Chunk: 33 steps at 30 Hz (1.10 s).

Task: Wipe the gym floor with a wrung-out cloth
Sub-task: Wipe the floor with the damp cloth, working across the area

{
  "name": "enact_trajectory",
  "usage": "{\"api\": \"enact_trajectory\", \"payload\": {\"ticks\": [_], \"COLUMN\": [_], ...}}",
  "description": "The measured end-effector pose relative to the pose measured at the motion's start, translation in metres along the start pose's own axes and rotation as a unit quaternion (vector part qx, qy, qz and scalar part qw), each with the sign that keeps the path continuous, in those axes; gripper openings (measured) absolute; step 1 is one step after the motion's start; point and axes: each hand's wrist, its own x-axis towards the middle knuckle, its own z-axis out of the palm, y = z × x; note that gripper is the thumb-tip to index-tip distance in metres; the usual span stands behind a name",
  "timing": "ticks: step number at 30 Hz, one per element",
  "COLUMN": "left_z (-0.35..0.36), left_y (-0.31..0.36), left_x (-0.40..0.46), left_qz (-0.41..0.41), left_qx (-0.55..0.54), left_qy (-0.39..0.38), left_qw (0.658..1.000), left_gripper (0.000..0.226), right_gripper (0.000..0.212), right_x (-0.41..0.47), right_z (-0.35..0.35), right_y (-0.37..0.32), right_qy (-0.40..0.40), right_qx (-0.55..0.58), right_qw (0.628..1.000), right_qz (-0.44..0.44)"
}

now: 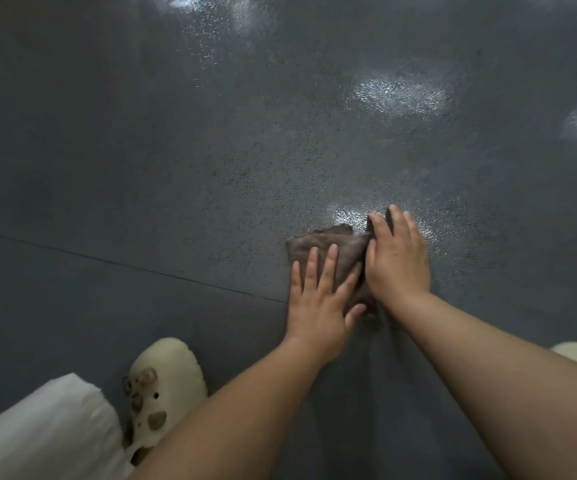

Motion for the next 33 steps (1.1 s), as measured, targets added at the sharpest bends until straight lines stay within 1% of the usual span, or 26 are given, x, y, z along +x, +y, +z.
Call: {"api": "enact_trajectory", "payload": {"ticks": [3,5,6,7,8,9,10,12,13,14,16,17,18,19,20,22,24,26,27,28,29,30,31,33], "left_z": [0.0,-0.006,-0.01,-0.015,-0.019,-0.023,-0.027,-0.033,-0.032,-0.033,-0.034,-0.033,-0.031,-0.029,-0.028,-0.025,-0.019,-0.01,-0.004,0.003,0.01,0.016,0.02,0.023], "left_y": [-0.029,-0.053,-0.066,-0.078,-0.091,-0.106,-0.121,-0.157,-0.175,-0.191,-0.212,-0.215,-0.213,-0.206,-0.194,-0.163,-0.128,-0.087,-0.066,-0.044,-0.02,0.002,0.021,0.044], "left_x": [0.008,0.015,0.019,0.021,0.023,0.023,0.02,0.012,0.006,-0.001,-0.014,-0.019,-0.02,-0.019,-0.017,-0.012,-0.01,-0.011,-0.014,-0.018,-0.024,-0.033,-0.043,-0.061], "left_qz": [0.096,0.112,0.096,0.063,0.011,-0.06,-0.128,-0.254,-0.32,-0.393,-0.518,-0.558,-0.58,-0.588,-0.586,-0.56,-0.513,-0.443,-0.398,-0.336,-0.26,-0.179,-0.098,0.023], "left_qx": [0.04,0.058,0.063,0.066,0.058,0.036,0.016,-0.03,-0.059,-0.091,-0.149,-0.164,-0.172,-0.176,-0.181,-0.188,-0.17,-0.148,-0.14,-0.122,-0.097,-0.077,-0.057,-0.023], "left_qy": [0.012,0.026,0.038,0.034,0.013,-0.006,-0.012,-0.017,-0.017,-0.012,0.0,0.006,0.012,0.019,0.029,0.048,0.041,0.025,0.025,0.039,0.056,0.055,0.031,-0.029], "left_qw": [0.994,0.992,0.993,0.995,0.998,0.998,0.992,0.967,0.945,0.915,0.842,0.813,0.796,0.789,0.789,0.805,0.84,0.884,0.906,0.933,0.959,0.979,0.993,0.999], "left_gripper": [0.064,0.064,0.064,0.065,0.065,0.066,0.066,0.066,0.066,0.067,0.068,0.067,0.066,0.065,0.063,0.062,0.064,0.066,0.067,0.066,0.064,0.062,0.063,0.065], "right_gripper": [0.05,0.051,0.052,0.053,0.055,0.056,0.057,0.059,0.059,0.06,0.06,0.059,0.058,0.057,0.056,0.054,0.051,0.049,0.048,0.046,0.045,0.043,0.041,0.041], "right_x": [-0.011,-0.019,-0.023,-0.026,-0.029,-0.032,-0.034,-0.038,-0.04,-0.041,-0.043,-0.044,-0.044,-0.045,-0.045,-0.048,-0.051,-0.055,-0.057,-0.059,-0.061,-0.064,-0.067,-0.073], "right_z": [0.005,0.009,0.01,0.012,0.014,0.016,0.018,0.021,0.021,0.022,0.023,0.022,0.022,0.021,0.021,0.019,0.019,0.019,0.02,0.022,0.022,0.022,0.022,0.021], "right_y": [0.0,-0.002,-0.004,-0.006,-0.008,-0.011,-0.014,-0.02,-0.022,-0.023,-0.021,-0.02,-0.018,-0.016,-0.013,-0.01,-0.006,-0.002,-0.002,0.0,0.003,0.007,0.011,0.02], "right_qy": [0.006,0.011,0.008,-0.004,-0.018,-0.03,-0.038,-0.045,-0.048,-0.051,-0.054,-0.053,-0.051,-0.05,-0.049,-0.041,-0.03,-0.01,0.002,0.016,0.034,0.054,0.071,0.076], "right_qx": [-0.007,-0.008,-0.014,-0.025,-0.037,-0.046,-0.052,-0.063,-0.069,-0.073,-0.076,-0.074,-0.072,-0.067,-0.059,-0.031,-0.006,0.017,0.027,0.035,0.042,0.051,0.059,0.057], "right_qw": [1.0,1.0,1.0,1.0,0.999,0.998,0.998,0.997,0.996,0.996,0.995,0.996,0.996,0.997,0.997,0.999,0.999,1.0,1.0,0.999,0.998,0.997,0.995,0.994], "right_qz": [0.007,0.008,0.008,0.01,0.012,0.014,0.017,0.02,0.021,0.021,0.017,0.012,0.005,-0.001,-0.007,-0.017,-0.018,-0.007,-0.001,0.006,0.015,0.023,0.032,0.057]}}
